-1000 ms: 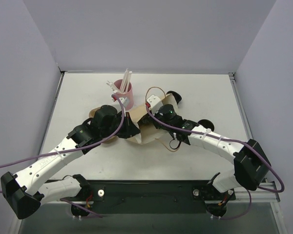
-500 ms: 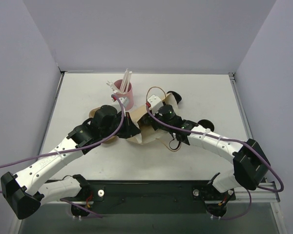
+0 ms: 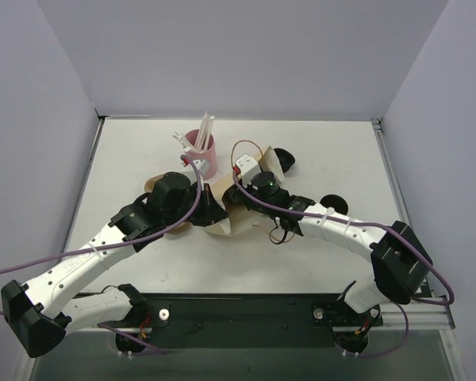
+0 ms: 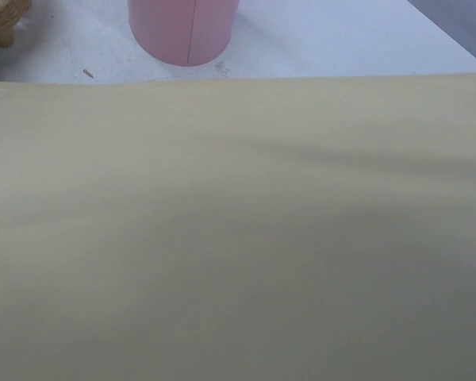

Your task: Pack the takeout coffee

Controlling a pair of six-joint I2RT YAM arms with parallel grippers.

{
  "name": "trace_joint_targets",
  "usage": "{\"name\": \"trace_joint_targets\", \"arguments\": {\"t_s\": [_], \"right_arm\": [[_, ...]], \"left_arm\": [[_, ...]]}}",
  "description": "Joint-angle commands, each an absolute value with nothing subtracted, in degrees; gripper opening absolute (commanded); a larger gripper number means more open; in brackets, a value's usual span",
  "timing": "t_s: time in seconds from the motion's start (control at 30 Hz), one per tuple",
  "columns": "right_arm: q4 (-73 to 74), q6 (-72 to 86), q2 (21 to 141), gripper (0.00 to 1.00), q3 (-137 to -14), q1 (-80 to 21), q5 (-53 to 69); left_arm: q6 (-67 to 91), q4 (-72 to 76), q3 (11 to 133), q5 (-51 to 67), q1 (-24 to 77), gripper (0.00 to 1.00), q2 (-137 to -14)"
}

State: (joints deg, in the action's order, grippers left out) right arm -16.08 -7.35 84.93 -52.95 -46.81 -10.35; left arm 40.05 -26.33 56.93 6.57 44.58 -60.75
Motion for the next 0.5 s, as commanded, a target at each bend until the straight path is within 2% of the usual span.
{"name": "trace_joint_targets", "arguments": {"t_s": [0.0,0.17,0.47], "right_arm": [[-17.4,-6.77,86.57,0.35,-54.67,-47.63,-11.95],[-18.19,-6.94,86.66,0.19,-54.49,-47.72,-12.39],[-18.37,-7.65,85.52,0.08,-53.97,-47.64,-11.25]], "left_arm": [[40.52,-22.76,57.57,8.44,44.82,0.0,-59.24],[40.43,-23.11,57.74,8.35,44.74,0.0,-58.71],[40.43,-23.55,57.74,8.09,44.82,0.0,-58.45]]}}
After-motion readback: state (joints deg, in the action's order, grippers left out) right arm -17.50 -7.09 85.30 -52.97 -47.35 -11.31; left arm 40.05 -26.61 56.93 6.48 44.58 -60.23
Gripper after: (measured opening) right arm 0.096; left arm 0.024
